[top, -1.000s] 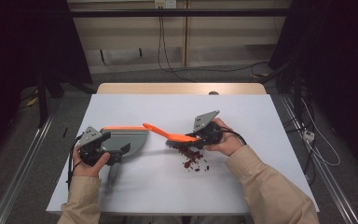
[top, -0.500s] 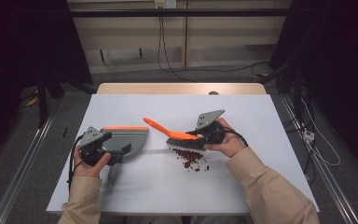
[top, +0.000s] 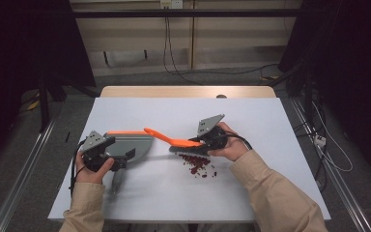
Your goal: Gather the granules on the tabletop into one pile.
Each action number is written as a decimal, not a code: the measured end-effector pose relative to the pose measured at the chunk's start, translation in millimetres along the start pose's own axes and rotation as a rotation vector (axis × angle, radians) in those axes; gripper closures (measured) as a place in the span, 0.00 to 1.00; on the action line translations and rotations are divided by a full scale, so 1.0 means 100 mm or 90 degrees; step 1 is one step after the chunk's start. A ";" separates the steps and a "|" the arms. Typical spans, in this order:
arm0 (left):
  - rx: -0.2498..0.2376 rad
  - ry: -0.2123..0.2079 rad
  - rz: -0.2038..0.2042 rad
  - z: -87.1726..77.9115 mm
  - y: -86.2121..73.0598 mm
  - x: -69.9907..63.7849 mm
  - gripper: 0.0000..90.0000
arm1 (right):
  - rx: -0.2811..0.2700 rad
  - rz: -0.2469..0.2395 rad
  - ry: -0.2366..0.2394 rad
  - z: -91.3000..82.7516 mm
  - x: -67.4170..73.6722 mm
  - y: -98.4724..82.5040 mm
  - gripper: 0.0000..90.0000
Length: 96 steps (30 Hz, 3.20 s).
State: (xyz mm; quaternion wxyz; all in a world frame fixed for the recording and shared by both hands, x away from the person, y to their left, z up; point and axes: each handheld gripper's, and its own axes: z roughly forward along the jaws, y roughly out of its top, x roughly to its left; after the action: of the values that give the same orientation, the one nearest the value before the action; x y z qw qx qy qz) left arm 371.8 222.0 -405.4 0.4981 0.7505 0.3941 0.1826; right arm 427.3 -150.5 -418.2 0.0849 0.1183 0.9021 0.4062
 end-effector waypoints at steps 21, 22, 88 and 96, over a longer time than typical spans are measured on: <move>0.001 -0.001 0.002 0.00 0.01 -0.02 0.07 | -0.031 0.021 -0.009 -0.26 0.13 -0.05 0.79; 0.001 0.000 0.002 0.00 0.01 -0.02 0.07 | -0.039 0.027 -0.015 -0.27 0.13 -0.04 0.79; 0.006 0.003 0.014 0.02 0.01 -0.05 0.07 | -0.153 0.486 -0.159 0.01 0.57 -0.05 0.79; 0.001 0.000 0.009 0.02 0.01 -0.05 0.07 | -0.179 0.401 -0.177 -0.17 0.30 0.05 0.79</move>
State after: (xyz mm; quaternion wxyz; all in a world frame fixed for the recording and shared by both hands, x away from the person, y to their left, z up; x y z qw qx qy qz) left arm 370.9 217.0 -404.6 0.4960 0.7536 0.3892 0.1858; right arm 395.3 -151.5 -404.9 0.0929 0.4316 0.7367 0.5122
